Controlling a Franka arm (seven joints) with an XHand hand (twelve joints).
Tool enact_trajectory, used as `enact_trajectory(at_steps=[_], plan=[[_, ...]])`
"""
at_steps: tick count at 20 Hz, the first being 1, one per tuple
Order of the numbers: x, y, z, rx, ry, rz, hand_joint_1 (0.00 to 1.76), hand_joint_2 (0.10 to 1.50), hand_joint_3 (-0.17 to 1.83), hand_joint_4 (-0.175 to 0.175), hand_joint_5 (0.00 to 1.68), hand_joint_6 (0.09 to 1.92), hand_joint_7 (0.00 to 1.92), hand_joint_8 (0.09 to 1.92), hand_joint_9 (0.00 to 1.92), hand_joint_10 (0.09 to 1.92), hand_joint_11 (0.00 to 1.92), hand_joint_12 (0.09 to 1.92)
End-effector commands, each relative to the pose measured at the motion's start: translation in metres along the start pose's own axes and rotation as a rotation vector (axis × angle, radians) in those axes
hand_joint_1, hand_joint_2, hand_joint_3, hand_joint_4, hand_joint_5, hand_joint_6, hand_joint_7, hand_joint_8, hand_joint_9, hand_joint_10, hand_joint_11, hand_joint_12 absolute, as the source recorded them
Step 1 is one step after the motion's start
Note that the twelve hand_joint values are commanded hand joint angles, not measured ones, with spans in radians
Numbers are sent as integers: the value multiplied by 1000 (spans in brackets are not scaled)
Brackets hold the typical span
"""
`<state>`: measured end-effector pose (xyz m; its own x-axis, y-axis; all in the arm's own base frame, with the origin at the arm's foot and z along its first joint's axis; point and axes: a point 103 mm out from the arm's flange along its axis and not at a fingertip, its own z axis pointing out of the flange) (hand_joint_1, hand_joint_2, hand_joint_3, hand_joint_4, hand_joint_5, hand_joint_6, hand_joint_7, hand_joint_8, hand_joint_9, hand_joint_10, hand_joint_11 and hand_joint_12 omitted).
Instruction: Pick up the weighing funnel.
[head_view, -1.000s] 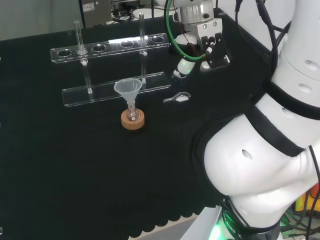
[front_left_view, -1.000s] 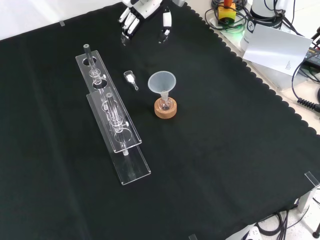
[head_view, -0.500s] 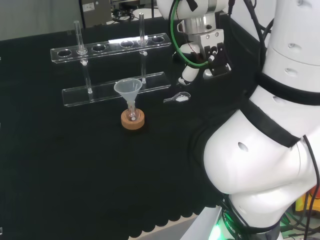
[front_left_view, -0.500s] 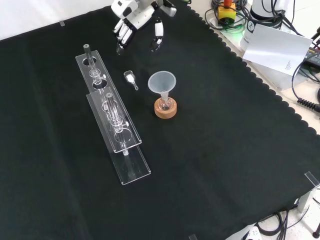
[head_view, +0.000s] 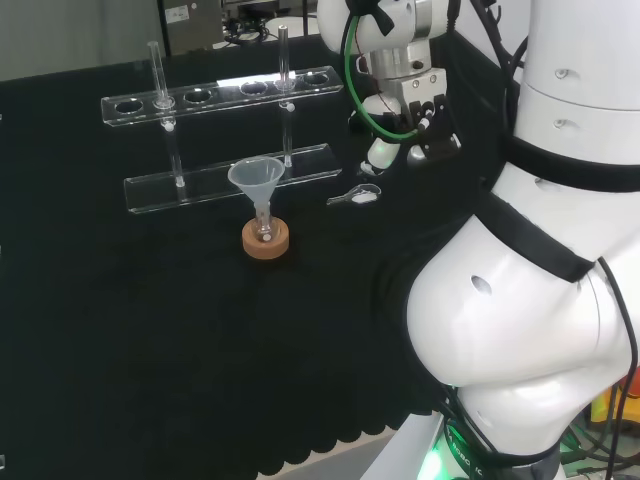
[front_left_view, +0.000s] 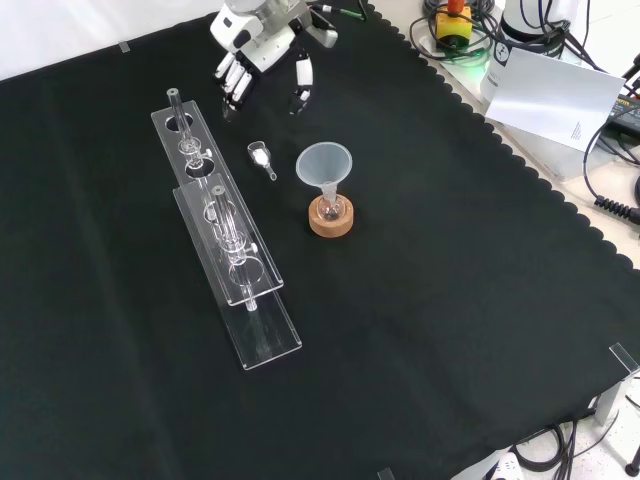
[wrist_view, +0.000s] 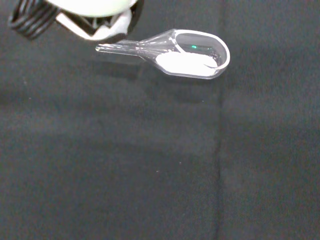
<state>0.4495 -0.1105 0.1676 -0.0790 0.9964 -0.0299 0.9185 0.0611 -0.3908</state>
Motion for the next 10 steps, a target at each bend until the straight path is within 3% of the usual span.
enact_trajectory(at_steps=[1,10], plan=[[-5,10,5,-5,-15,0,913,583,674,-29,427,87,299,676,462,597,227,1361],[-14,32,37,6,12,-6,937,578,680,-28,464,87,346,681,500,604,244,1356]])
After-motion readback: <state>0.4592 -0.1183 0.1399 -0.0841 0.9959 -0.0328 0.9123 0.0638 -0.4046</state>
